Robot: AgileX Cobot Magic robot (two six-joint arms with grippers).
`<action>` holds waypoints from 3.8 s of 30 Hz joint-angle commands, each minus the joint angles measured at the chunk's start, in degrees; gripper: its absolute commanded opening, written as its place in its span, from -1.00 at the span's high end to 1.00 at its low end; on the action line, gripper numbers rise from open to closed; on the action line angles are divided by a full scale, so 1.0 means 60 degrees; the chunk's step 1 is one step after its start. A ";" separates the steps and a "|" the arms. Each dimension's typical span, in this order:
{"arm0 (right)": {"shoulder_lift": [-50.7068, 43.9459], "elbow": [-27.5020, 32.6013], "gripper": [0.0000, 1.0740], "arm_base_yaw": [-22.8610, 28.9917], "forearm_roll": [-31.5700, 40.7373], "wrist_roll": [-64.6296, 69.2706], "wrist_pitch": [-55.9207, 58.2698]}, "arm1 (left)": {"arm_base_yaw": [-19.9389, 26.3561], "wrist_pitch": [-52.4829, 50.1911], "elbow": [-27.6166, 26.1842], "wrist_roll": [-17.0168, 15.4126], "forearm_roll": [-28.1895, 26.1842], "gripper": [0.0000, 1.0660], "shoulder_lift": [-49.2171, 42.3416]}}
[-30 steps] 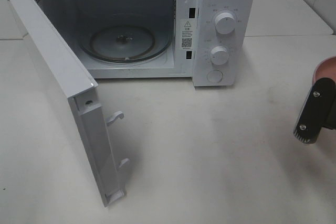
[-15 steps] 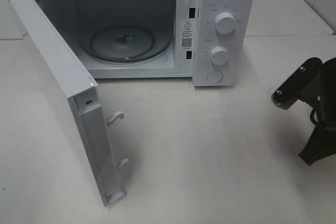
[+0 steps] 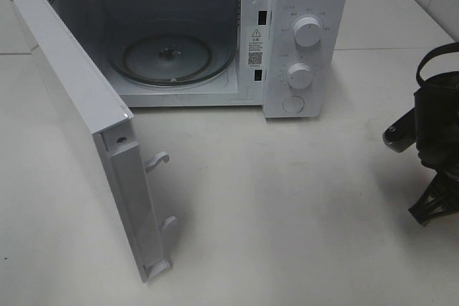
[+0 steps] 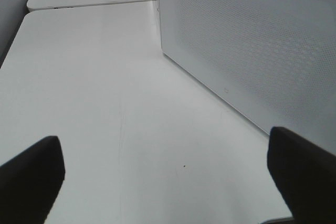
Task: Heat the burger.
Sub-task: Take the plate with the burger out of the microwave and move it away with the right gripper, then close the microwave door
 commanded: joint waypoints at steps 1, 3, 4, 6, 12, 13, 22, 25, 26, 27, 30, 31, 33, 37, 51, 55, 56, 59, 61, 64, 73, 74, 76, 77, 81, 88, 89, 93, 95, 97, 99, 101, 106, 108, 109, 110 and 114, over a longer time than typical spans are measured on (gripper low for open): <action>0.0115 -0.0067 0.88 -0.0258 -0.0449 0.0067 0.0325 | -0.0010 0.0000 0.0019 -0.0057 -0.0019 -0.88 -0.0191; 0.0420 -0.0067 0.88 -0.0544 -0.0458 0.0067 0.0134 | -0.0010 0.0000 0.0019 -0.0057 -0.0019 -0.88 -0.0191; 0.0420 -0.0067 0.88 -0.0544 -0.0458 0.0067 0.0134 | -0.0010 0.0000 0.0019 -0.0057 -0.0019 -0.88 -0.0191; 0.0707 -0.0067 0.86 -0.0668 -0.0554 0.0067 0.0076 | -0.0010 0.0000 0.0019 -0.0057 -0.0019 -0.88 -0.0191; 0.1222 -0.0038 0.84 -0.0754 -0.0793 0.0067 -0.0439 | -0.0010 0.0000 0.0019 -0.0057 -0.0019 -0.88 -0.0191; 0.1346 0.0057 0.83 -0.0754 -0.0821 0.0076 -0.0630 | -0.0010 0.0000 0.0019 -0.0057 -0.0019 -0.88 -0.0191; 0.2110 0.0067 0.77 -0.0754 -0.0888 0.0573 -0.0821 | -0.0010 0.0000 0.0019 -0.0057 -0.0019 -0.88 -0.0191; 0.2149 0.0067 0.58 -0.0754 -0.0879 0.0411 -0.0831 | -0.0010 0.0000 0.0019 -0.0057 -0.0019 -0.88 -0.0191; 0.2149 0.0067 0.58 -0.0754 -0.0879 0.0411 -0.0831 | -0.0010 0.0000 0.0019 -0.0057 -0.0019 -0.88 -0.0191; 0.2149 0.0067 0.51 -0.0754 -0.0879 0.0372 -0.0783 | -0.0010 0.0000 0.0019 -0.0057 -0.0019 -0.88 -0.0191; 0.2129 0.0067 0.10 -0.0754 -0.0821 0.0296 -0.0735 | -0.0010 0.0000 0.0019 -0.0057 -0.0019 -0.88 -0.0191; 0.2129 0.0067 0.10 -0.0754 -0.0821 0.0296 -0.0735 | -0.0010 0.0000 0.0019 -0.0057 -0.0019 -0.88 -0.0191; 0.2120 0.0067 0.03 -0.0754 -0.0802 0.0286 -0.0726 | -0.0010 0.0000 0.0019 -0.0057 -0.0019 -0.88 -0.0191; 0.1719 0.0067 -0.26 -0.0754 -0.0477 -0.0076 -0.0764 | -0.0010 0.0000 0.0019 -0.0057 -0.0019 -0.88 -0.0191; -0.1557 0.0038 -0.35 -0.0726 0.1385 -0.1824 -0.0964 | -0.0010 0.0000 0.0019 -0.0057 -0.0019 -0.88 -0.0191; -0.2378 0.0038 -0.35 -0.0726 0.2005 -0.2206 -0.1089 | -0.0010 0.0000 0.0019 -0.0057 -0.0019 -0.88 -0.0191; -0.2884 0.0038 -0.35 -0.0726 0.2378 -0.2426 -0.1127 | -0.0010 0.0000 0.0019 -0.0057 -0.0019 -0.88 -0.0191; -0.3724 0.0038 -0.35 -0.0726 0.3046 -0.2913 -0.1261 | -0.0010 0.0000 0.0019 -0.0057 -0.0019 -0.88 -0.0191; -0.4001 0.0038 -0.35 -0.0726 0.3314 -0.3151 -0.1308 | -0.0010 0.0000 0.0019 -0.0057 -0.0019 -0.88 -0.0191; -0.4937 0.0038 -0.38 -0.0726 0.4479 -0.4307 -0.1490 | -0.0010 0.0000 0.0019 -0.0057 -0.0019 -0.88 -0.0191; -0.6675 0.0038 -0.50 -0.0726 0.6856 -0.6408 -0.1261 | -0.0010 0.0000 0.0019 -0.0057 -0.0019 -0.88 -0.0191; -0.6895 0.0038 -0.50 -0.0726 0.7124 -0.6618 -0.1184 | -0.0010 0.0000 0.0019 -0.0057 -0.0019 -0.88 -0.0191; -0.7315 0.0038 -0.49 -0.0726 0.7544 -0.6981 -0.1003 | -0.0010 0.0000 0.0019 -0.0057 -0.0019 -0.88 -0.0191; -0.7783 0.0038 -0.48 -0.0726 0.7935 -0.7305 -0.0726 | -0.0010 0.0000 0.0019 -0.0057 -0.0019 -0.88 -0.0191; -0.8480 0.0038 -0.46 -0.0726 0.8203 -0.7582 -0.0258 | -0.0010 0.0000 0.0019 -0.0057 -0.0019 -0.88 -0.0191; -1.0237 0.0038 -0.42 -0.0726 0.8193 -0.7840 0.1509 | -0.0010 0.0000 0.0019 -0.0057 -0.0019 -0.88 -0.0191; -1.0237 0.0038 -0.42 -0.0726 0.8193 -0.7840 0.1509 | -0.0010 0.0000 0.0019 -0.0057 -0.0019 -0.88 -0.0191; -1.1345 0.0038 -0.42 -0.0735 0.8165 -0.7840 0.2282 | -0.0010 0.0000 0.0019 -0.0057 -0.0019 -0.88 -0.0191; -1.1631 0.0038 -0.42 -0.0754 0.8174 -0.7840 0.2282 | -0.0010 0.0000 0.0019 -0.0057 -0.0019 -0.88 -0.0191; -1.2405 0.0048 -0.42 -0.0754 0.8174 -0.7840 0.2225 | -0.0010 0.0000 0.0019 -0.0057 -0.0019 -0.88 -0.0191; -1.2834 0.0048 -0.42 -0.0917 0.8174 -0.7840 0.2206 | -0.0010 0.0000 0.0019 -0.0057 -0.0019 -0.88 -0.0191; -1.3044 0.0048 -0.42 -0.1079 0.8174 -0.7850 0.2206 | -0.0010 0.0000 0.0019 -0.0057 -0.0019 -0.88 -0.0191; -1.4381 0.0210 -0.42 -0.2101 0.8193 -0.7974 0.1929 | -0.0010 0.0000 0.0019 -0.0057 -0.0019 -0.88 -0.0191; -1.4582 0.0325 -0.42 -0.2196 0.8203 -0.7974 0.1872 | -0.0010 0.0000 0.0019 -0.0057 -0.0019 -0.88 -0.0191; -1.4954 0.0688 -0.42 -0.2311 0.8193 -0.7974 0.1833 | -0.0010 0.0000 0.0019 -0.0057 -0.0019 -0.88 -0.0191; -1.4954 0.0688 -0.42 -0.2311 0.8193 -0.7974 0.1833 | -0.0010 0.0000 0.0019 -0.0057 -0.0019 -0.88 -0.0191; -1.5623 0.1117 -0.42 -0.2426 0.8203 -0.8012 0.1280 | -0.0010 0.0000 0.0019 -0.0057 -0.0019 -0.88 -0.0191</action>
